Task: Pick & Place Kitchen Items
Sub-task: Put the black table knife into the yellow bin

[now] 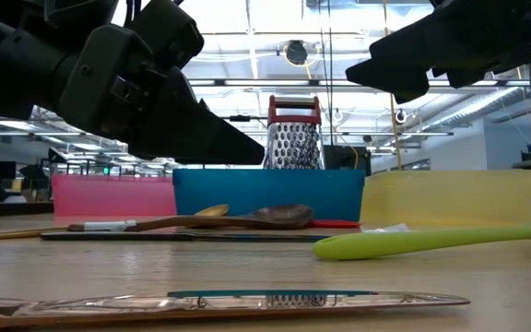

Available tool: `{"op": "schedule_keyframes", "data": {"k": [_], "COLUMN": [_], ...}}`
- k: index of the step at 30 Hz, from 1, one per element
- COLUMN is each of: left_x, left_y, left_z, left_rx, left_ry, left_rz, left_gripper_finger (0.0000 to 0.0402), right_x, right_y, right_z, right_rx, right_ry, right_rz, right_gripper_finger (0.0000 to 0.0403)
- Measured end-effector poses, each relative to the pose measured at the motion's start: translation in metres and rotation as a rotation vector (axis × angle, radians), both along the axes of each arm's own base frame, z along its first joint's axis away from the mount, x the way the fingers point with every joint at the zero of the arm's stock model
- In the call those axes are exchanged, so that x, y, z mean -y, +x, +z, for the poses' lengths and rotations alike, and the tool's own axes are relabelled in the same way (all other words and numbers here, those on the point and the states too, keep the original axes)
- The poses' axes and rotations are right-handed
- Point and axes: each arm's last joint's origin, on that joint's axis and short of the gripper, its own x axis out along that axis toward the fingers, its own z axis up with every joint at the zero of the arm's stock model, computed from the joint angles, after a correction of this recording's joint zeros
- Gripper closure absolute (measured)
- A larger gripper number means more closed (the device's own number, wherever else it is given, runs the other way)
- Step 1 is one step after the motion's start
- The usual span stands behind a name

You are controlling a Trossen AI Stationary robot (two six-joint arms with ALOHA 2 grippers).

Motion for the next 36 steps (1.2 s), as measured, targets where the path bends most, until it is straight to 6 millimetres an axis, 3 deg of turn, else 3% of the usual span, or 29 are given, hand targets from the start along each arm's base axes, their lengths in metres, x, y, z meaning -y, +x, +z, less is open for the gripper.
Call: {"op": "schedule_keyframes", "data": {"k": [22, 36], "left_x": [0.004, 0.014], "left_y": [0.000, -0.007], "left_z": [0.006, 0.021], "left_rx": [0.058, 0.082], "left_ry": [0.008, 0.055], "left_rz": [-0.017, -0.019], "left_gripper_finger": [0.0241, 0.0241], "right_x": [-0.002, -0.001], "right_y": [-0.001, -0.001], "right_z": [-0.001, -0.001], "right_rx": [-0.009, -0.009], "right_ry": [-0.053, -0.019], "right_rz": [0.019, 0.010], "right_gripper_finger": [0.0181, 0.0181]}}
